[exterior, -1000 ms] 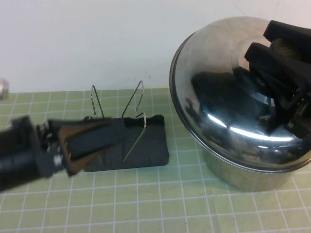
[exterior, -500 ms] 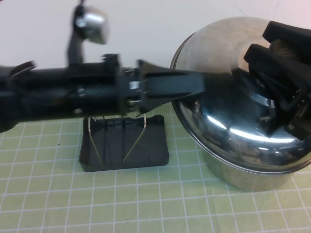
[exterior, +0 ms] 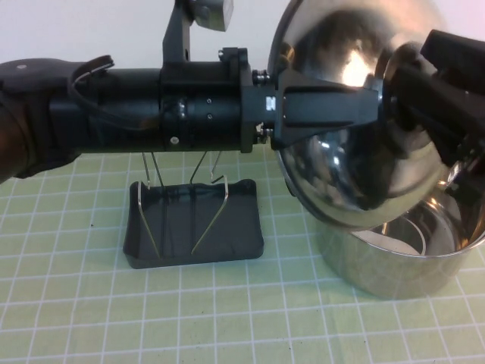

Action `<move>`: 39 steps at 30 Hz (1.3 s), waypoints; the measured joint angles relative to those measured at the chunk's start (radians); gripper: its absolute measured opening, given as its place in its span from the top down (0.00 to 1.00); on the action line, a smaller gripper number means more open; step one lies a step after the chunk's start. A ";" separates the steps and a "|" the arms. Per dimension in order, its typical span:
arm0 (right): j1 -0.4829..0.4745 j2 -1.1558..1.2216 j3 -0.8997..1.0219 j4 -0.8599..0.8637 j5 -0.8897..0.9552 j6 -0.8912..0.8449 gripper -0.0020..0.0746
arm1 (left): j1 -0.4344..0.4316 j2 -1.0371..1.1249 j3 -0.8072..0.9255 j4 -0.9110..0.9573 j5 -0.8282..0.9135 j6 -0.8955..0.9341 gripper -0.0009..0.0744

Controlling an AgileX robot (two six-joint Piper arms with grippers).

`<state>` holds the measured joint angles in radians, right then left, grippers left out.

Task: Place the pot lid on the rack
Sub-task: Hand over the pot lid, then place the pot lid on the pot rack

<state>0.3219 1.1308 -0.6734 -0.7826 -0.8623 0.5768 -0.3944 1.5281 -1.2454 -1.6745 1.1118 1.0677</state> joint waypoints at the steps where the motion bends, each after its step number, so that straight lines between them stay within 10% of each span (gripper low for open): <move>1: 0.000 0.000 0.000 -0.004 0.013 0.000 0.43 | -0.002 0.000 -0.002 0.008 0.000 0.002 0.85; 16: -0.023 -0.082 0.000 -0.028 0.066 -0.019 0.31 | 0.243 -0.145 -0.002 0.210 -0.230 -0.018 0.84; 39: -0.024 -0.088 -0.002 -0.029 0.249 -0.022 0.31 | 0.107 -0.011 -0.002 0.824 -0.490 -0.370 0.84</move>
<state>0.2978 1.0429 -0.6751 -0.8117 -0.6130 0.5548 -0.2875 1.5175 -1.2470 -0.8505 0.6214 0.6980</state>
